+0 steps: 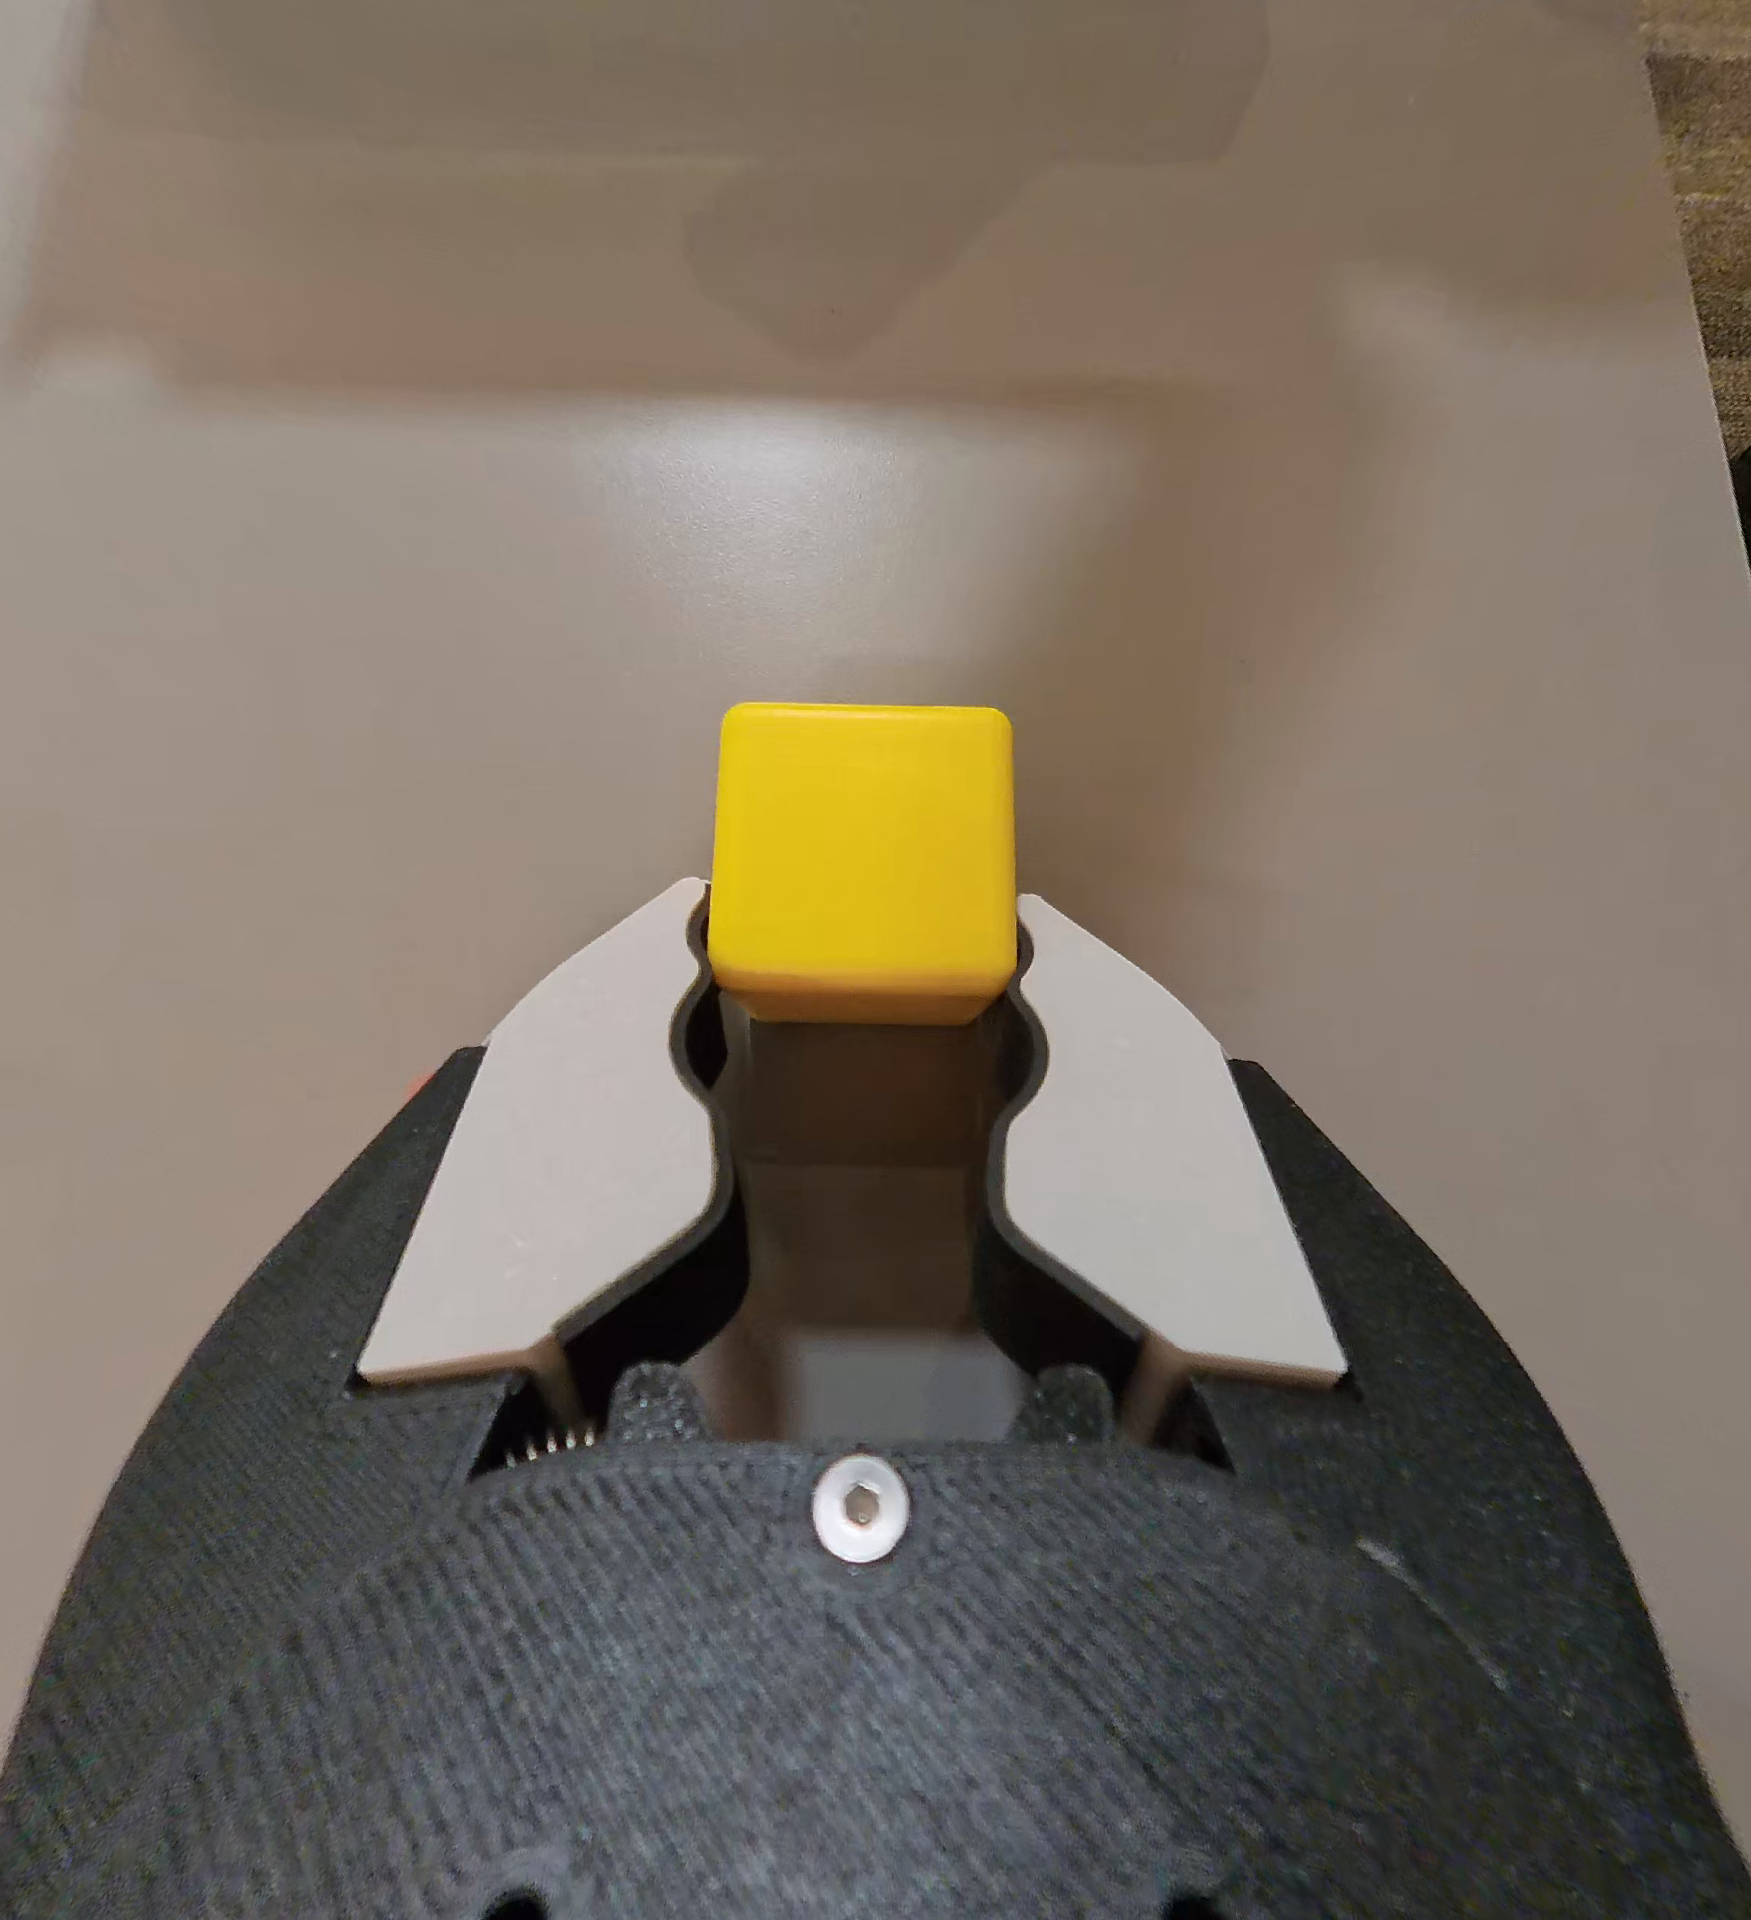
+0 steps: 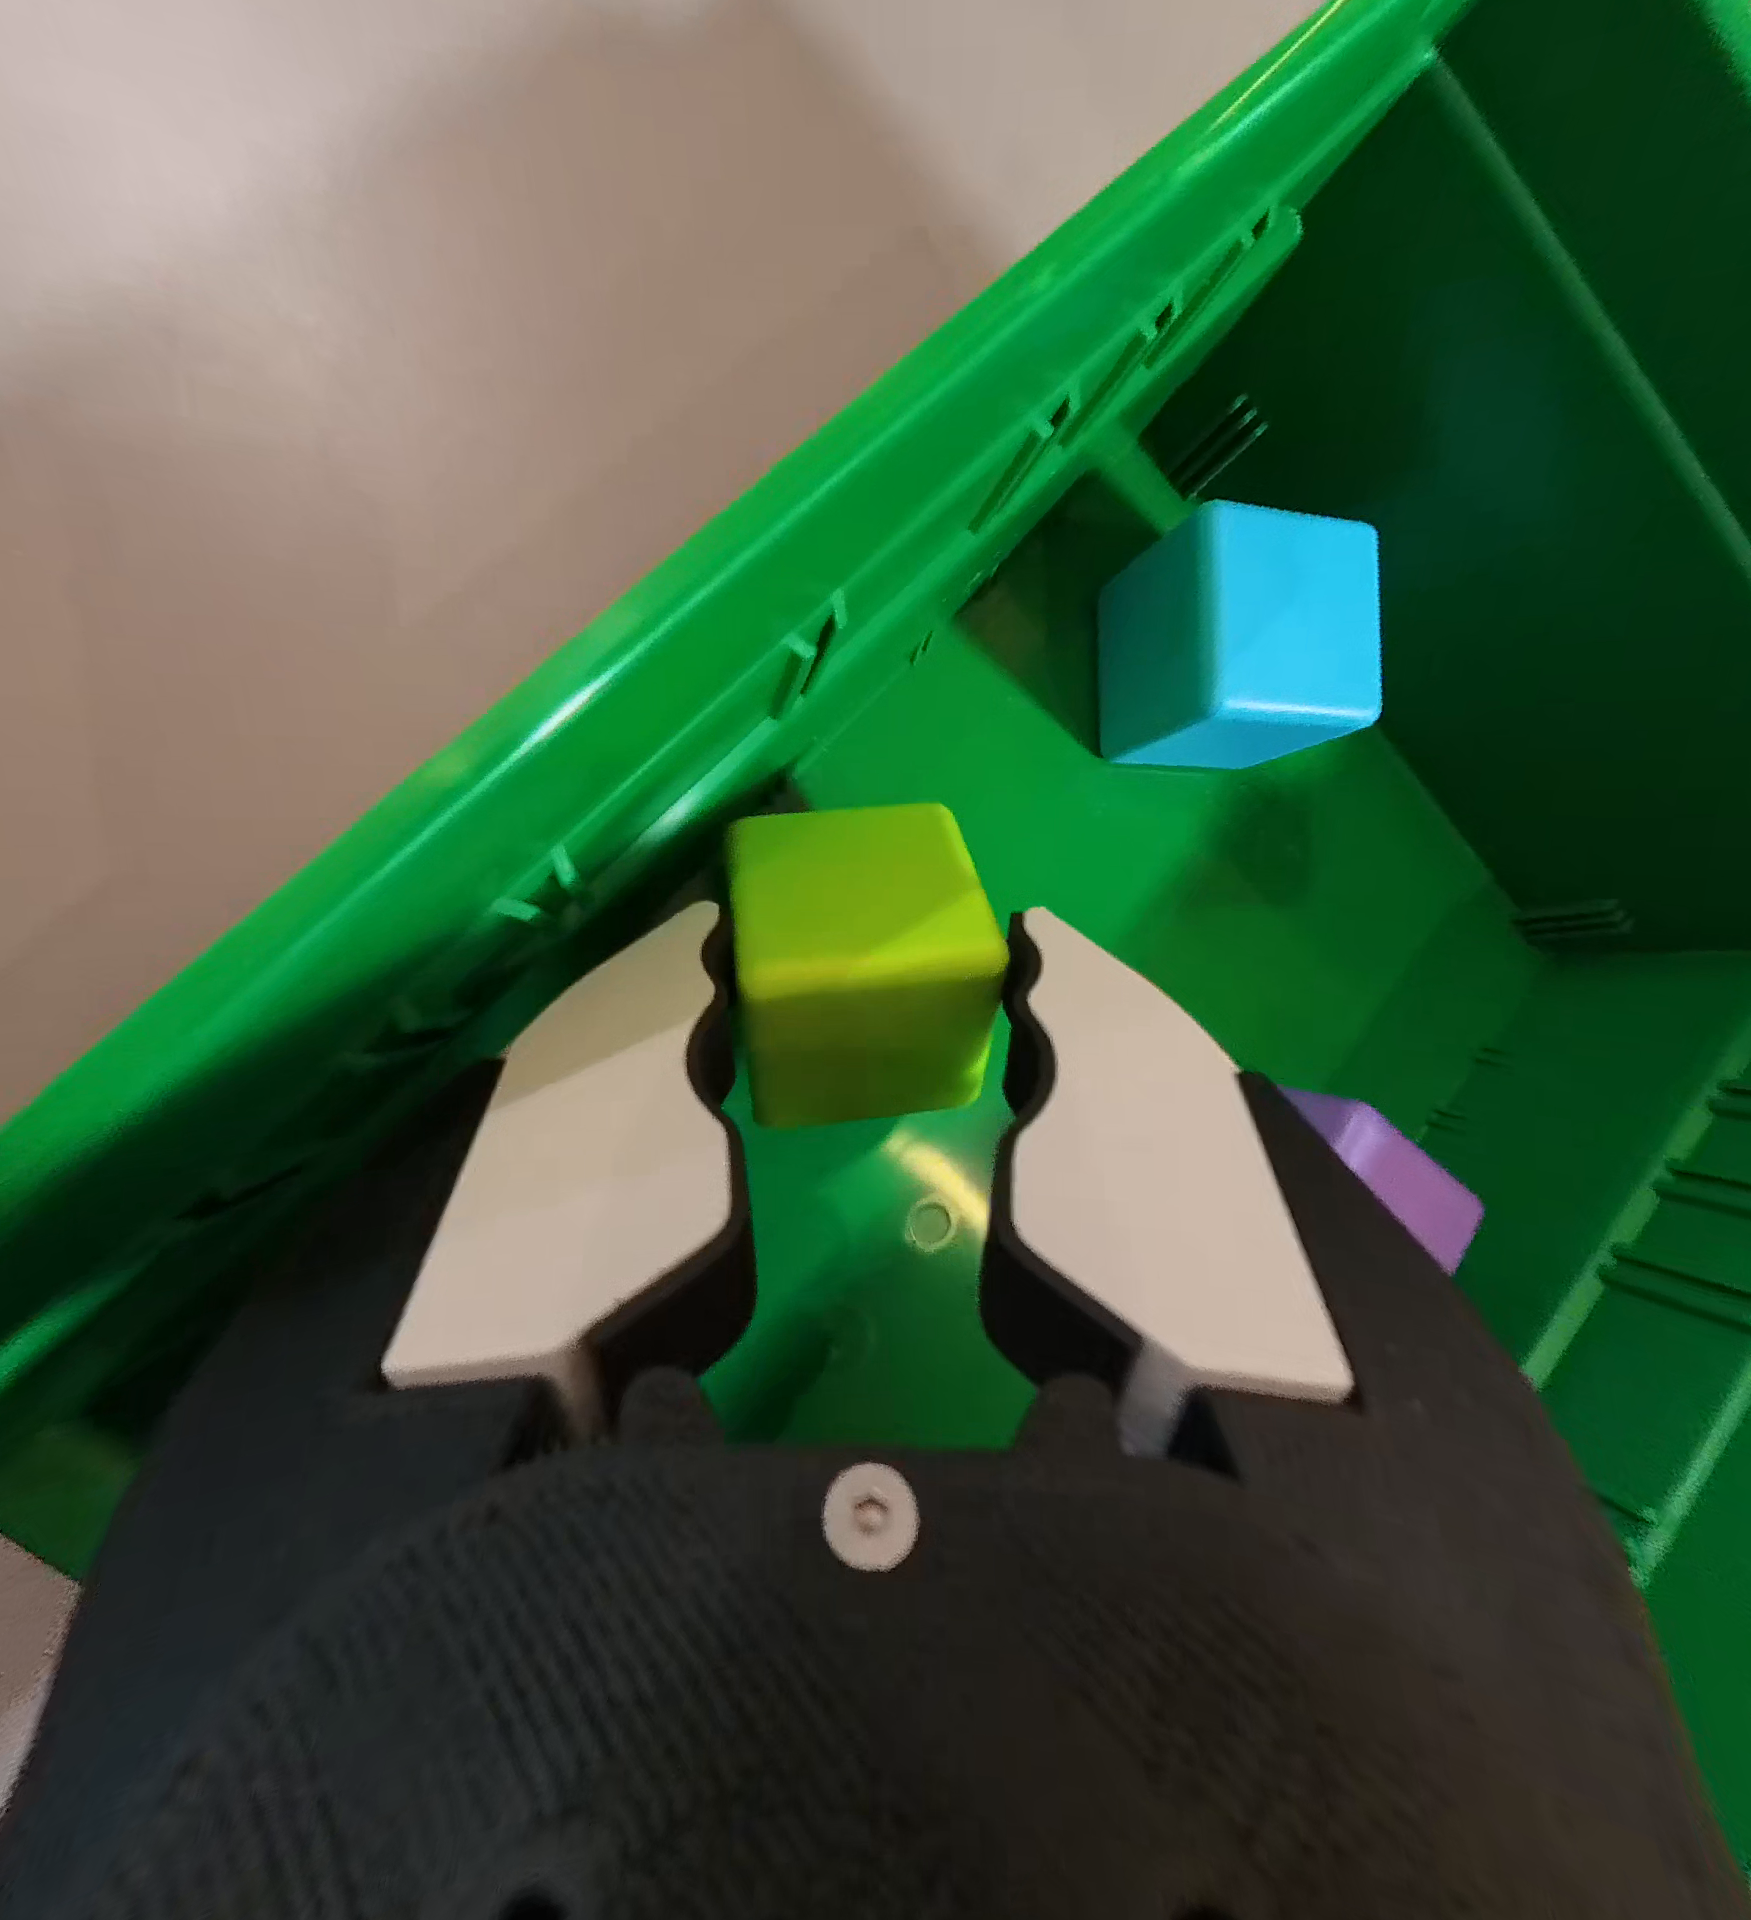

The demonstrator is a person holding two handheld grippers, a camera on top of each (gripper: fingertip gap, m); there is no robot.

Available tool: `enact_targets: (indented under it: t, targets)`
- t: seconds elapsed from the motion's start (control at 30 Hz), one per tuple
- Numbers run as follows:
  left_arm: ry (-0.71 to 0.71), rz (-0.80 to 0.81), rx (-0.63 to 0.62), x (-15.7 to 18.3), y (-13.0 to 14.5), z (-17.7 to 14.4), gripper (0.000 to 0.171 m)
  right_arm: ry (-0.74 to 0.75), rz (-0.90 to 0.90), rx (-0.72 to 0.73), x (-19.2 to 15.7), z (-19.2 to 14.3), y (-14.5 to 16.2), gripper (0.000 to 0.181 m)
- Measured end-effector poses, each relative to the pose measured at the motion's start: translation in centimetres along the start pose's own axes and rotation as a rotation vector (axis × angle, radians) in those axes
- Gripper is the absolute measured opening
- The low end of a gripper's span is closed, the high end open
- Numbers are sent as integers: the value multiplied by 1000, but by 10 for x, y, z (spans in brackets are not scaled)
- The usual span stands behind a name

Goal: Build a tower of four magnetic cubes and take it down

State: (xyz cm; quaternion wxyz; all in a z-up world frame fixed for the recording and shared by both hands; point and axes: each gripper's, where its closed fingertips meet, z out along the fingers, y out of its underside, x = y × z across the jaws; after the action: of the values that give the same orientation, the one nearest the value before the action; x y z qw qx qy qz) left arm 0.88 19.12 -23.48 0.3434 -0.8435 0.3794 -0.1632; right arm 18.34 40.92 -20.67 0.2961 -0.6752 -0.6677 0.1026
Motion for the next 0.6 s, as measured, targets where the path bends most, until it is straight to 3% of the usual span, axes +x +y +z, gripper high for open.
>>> enact_targets:
  t: [0.4, 0.5, 0.6]
  targets:
    - [-1, 1, -1, 0, 0, 0, 51, 54, 3, 60, 15, -28, -5, 65]
    - [0, 0, -2, 0, 0, 0, 51, 82, 11, 143, 20, -47, -22, 65]
    - [1, -1, -2, 0, 0, 0, 51, 76, 3, 296, 12, -71, -59, 64]
